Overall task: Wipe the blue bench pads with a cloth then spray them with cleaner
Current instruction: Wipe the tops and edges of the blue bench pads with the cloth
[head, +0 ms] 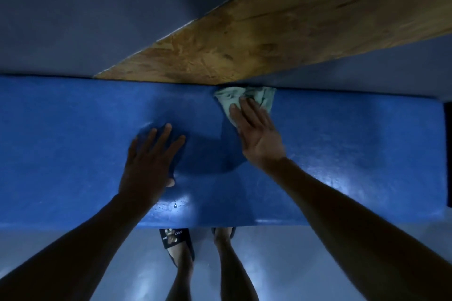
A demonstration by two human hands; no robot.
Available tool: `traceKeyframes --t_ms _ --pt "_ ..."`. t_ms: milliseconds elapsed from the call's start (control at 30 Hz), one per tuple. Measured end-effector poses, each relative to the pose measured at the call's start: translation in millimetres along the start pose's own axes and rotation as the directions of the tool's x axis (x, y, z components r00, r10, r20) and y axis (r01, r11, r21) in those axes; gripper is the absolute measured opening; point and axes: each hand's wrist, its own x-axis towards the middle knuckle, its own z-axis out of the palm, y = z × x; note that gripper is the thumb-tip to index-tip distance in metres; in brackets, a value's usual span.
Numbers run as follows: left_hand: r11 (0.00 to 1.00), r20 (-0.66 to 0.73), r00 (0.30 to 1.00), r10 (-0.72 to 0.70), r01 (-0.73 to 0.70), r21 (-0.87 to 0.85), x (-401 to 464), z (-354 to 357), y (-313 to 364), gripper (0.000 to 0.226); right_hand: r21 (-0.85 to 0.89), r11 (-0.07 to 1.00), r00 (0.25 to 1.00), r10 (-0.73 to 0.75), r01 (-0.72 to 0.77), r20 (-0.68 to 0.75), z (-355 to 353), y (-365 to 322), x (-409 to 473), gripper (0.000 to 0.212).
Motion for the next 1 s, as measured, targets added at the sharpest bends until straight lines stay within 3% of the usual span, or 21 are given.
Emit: traceKeyframes --t_ms 67,100,167,233,400,467,567,667,733,800,867,1000 --pt "1.0 -0.005 1.0 -0.004 0.004 -0.014 -0.7 -0.1 0.0 0.133 -0.056 0.988 0.989 -0.145 0.147 0.036 -16.2 40.5 -10.8 0.057" --pt "1.0 -0.012 1.0 -0.005 0.004 -0.018 -1.1 -0.4 0.1 0.134 -0.08 0.99 0.993 -0.115 0.117 0.022 -25.3 63.6 -16.3 0.056" --pt "1.0 -0.036 0.999 0.005 -0.006 -0.018 -1.8 -0.7 1.1 0.134 -0.087 0.989 0.993 0.12 -0.121 -0.018 -45.2 106.8 -28.7 0.054" --pt "0.999 -0.058 0.998 0.015 -0.017 -0.03 -2.2 -0.3 2.1 0.133 -0.085 0.943 0.946 0.325 -0.323 0.008 -55.8 128.2 -37.4 0.059" --pt "1.0 -0.006 1.0 -0.018 0.018 -0.013 -0.7 -0.8 5.2 0.135 0.201 0.782 0.766 0.621 -0.59 -0.168 -23.2 57.5 -12.7 0.067" --pt "1.0 -0.007 1.0 -0.011 0.011 -0.003 -0.8 -2.8 5.9 0.133 0.26 0.824 0.819 0.551 -0.503 -0.161 -4.8 2.9 -0.6 0.068" --pt "1.0 -0.004 1.0 -0.008 0.008 0.018 -2.7 -3.5 4.8 0.131 0.219 0.953 0.965 0.239 -0.211 -0.112 11.3 -56.8 11.4 0.063" --pt "1.0 0.017 1.0 -0.019 0.019 0.013 -2.3 -2.1 4.2 0.132 0.053 0.995 0.996 -0.086 0.087 -0.024 10.2 -31.6 10.6 0.065" --pt "0.999 0.025 0.999 -0.027 0.027 0.018 -1.9 -1.0 3.5 0.133 -0.043 0.982 0.983 -0.183 0.183 0.006 1.4 19.0 -1.2 0.069" --pt "0.999 0.029 0.999 -0.022 0.021 0.031 -1.9 -0.4 4.1 0.133 -0.062 0.997 0.998 -0.053 0.05 -0.039 -11.8 70.5 -22.6 0.069" --pt "0.999 0.013 1.0 -0.022 0.021 0.035 -1.6 -0.8 5.8 0.133 -0.03 0.977 0.976 0.207 -0.209 -0.073 -28.4 103.8 -44.8 0.061" --pt "0.999 0.005 1.0 -0.03 0.029 0.032 -1.7 -0.7 6.1 0.133 0.133 0.841 0.826 0.54 -0.524 -0.164 -24.4 86.5 -43.7 0.061"
